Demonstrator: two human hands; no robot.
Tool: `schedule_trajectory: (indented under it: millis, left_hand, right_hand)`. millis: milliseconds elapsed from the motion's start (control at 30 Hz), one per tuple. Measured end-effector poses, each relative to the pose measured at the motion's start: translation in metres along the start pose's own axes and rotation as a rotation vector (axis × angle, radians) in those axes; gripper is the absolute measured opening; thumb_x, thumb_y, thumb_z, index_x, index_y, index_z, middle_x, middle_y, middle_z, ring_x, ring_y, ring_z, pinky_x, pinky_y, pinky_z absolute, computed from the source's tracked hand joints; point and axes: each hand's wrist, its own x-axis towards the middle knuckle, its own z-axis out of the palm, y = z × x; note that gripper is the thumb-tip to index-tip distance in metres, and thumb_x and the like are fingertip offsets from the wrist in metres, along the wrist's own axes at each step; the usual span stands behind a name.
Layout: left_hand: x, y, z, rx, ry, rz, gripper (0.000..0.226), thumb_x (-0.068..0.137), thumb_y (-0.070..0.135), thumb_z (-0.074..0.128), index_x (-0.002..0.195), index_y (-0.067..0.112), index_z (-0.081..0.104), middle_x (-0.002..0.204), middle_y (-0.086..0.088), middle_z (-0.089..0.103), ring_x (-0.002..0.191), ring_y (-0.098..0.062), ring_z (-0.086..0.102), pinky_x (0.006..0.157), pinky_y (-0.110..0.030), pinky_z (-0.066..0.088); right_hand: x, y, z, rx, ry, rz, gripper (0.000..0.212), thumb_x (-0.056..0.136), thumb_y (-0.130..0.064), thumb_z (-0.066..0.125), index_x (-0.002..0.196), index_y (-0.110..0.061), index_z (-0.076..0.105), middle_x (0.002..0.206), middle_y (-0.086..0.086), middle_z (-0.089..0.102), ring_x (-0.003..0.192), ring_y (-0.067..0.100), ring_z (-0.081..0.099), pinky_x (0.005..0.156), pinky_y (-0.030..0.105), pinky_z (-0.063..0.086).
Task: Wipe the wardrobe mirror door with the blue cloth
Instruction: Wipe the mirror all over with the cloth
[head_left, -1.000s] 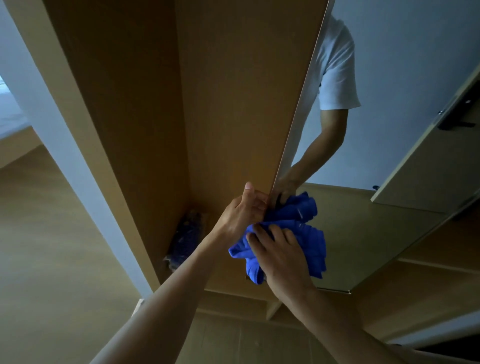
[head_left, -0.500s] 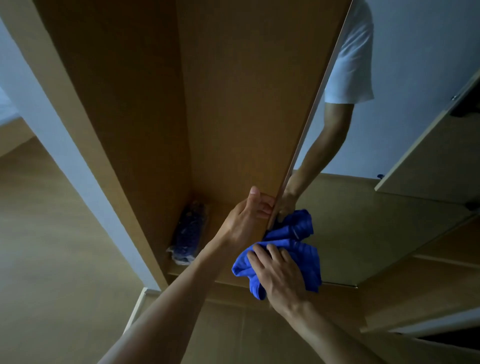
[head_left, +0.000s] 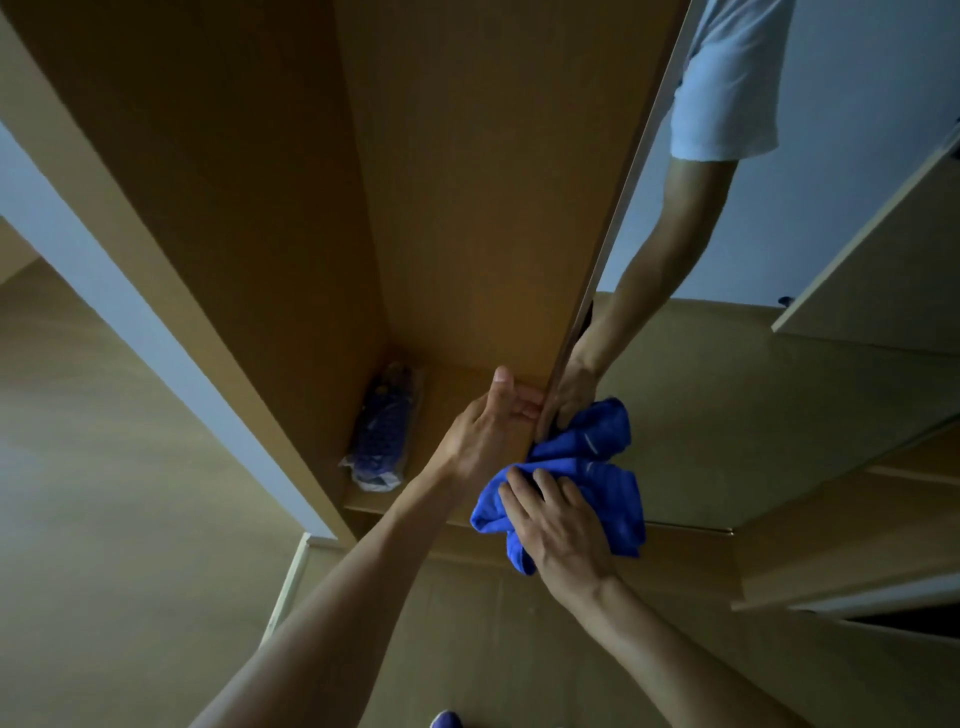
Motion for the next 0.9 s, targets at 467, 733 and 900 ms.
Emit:
schedule_trajectory:
  millis: [467,733,900]
  left_hand:
    - [-0.012,-0.024,0.011,0.101,-0.022,0.111,0.036,0.101,0.062,0.032,0.097,0.044,0.063,0.091,0.017,0.062,0.092,-0.012,0.059,0.098,-0.054,0.048]
    - [-0.011,-0.030,0.014,0.139,0.009,0.052,0.041,0.108,0.055,0.026,0.087,0.048,0.060,0.083,0.022,0.063,0.084,-0.002,0.057,0.090,-0.038,0.048]
    - [-0.008,-0.038,0.012,0.154,0.029,0.056,0.039,0.100,0.066,0.024,0.099,0.057,0.062,0.099,0.023,0.069,0.098,0.003,0.064,0.092,-0.026,0.047]
  right_hand:
    - [0.001,-0.008,0.006,0.089,0.095,0.055,0.042,0.070,-0.010,0.077,0.110,-0.015,0.063,0.113,0.004,0.065,0.100,0.024,0.063,0.087,0.037,0.054]
    - [-0.001,-0.014,0.030,0.055,0.020,0.076,0.049,0.075,-0.019,0.078,0.122,-0.019,0.064,0.129,-0.001,0.062,0.108,0.019,0.061,0.094,0.033,0.050]
    - [-0.001,-0.027,0.064,0.088,-0.105,0.078,0.055,0.073,-0.025,0.079,0.127,-0.022,0.065,0.134,-0.005,0.062,0.111,0.018,0.061,0.095,0.032,0.049]
